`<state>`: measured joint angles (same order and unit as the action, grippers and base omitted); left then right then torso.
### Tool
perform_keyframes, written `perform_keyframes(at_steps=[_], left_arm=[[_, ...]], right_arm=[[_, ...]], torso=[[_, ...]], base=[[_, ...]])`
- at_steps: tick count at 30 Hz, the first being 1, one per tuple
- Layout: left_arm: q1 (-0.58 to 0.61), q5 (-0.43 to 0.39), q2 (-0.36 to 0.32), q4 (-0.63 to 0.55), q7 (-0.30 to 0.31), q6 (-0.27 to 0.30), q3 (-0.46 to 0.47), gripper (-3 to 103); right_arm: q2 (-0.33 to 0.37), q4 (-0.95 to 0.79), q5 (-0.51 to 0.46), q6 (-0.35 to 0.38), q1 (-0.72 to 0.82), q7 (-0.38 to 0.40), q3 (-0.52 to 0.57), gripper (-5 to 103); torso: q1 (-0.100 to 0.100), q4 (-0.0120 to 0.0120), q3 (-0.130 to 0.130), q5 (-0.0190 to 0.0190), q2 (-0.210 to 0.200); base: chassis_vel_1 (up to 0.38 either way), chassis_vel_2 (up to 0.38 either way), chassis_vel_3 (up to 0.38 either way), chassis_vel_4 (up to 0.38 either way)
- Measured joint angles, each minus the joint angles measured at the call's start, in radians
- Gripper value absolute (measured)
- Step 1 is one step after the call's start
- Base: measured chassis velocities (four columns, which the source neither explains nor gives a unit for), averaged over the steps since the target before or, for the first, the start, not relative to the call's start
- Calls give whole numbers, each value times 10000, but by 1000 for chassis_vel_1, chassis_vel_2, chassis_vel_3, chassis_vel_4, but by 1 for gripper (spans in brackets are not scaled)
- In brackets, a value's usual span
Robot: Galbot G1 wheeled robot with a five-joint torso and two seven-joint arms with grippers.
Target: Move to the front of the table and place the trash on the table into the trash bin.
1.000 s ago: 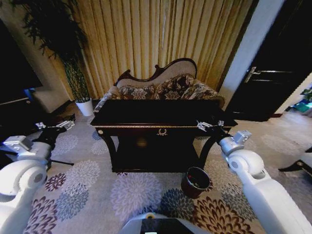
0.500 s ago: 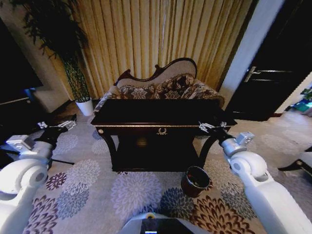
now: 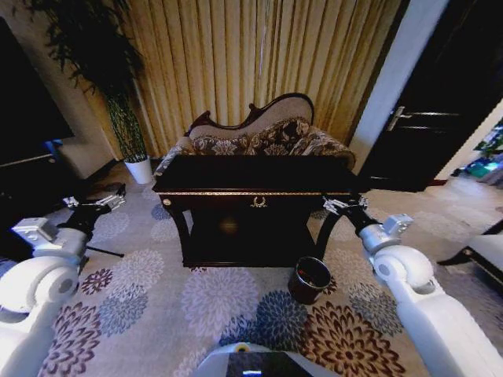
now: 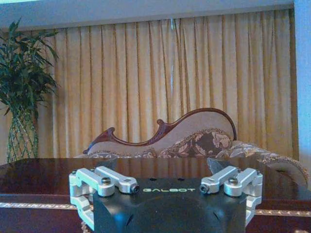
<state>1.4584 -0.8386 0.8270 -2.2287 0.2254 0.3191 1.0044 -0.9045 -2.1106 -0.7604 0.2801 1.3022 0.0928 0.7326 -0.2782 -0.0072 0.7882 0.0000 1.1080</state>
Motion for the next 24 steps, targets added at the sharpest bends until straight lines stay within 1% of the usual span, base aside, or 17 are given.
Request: perform_keyframes(at_steps=[5,14,19,24], left_arm=[[-21,-5,-31,4,0,-5,-12,100],[-5,-1,-18,7,0,-10,-42,100],[-15,6,-21,7,5,-18,-51,100],[16,2,-40,-26,2,-20,-34,100]], right_arm=[[0,57,0,-3,-16,-7,3,100],[-13,225,6,-168,17,-24,68,100],[-24,272,5,-199,90,-39,164,100],[-28,288,-4,-212,121,-44,235,100]], torso=[[0,3,0,1,0],[-1,-2,1,-2,0],[0,4,0,-1,0],[-2,-2,2,3,-1]], base=[[151,-159,-130,143],[165,-157,-199,123],[192,-172,-158,200],[159,-190,-148,178]])
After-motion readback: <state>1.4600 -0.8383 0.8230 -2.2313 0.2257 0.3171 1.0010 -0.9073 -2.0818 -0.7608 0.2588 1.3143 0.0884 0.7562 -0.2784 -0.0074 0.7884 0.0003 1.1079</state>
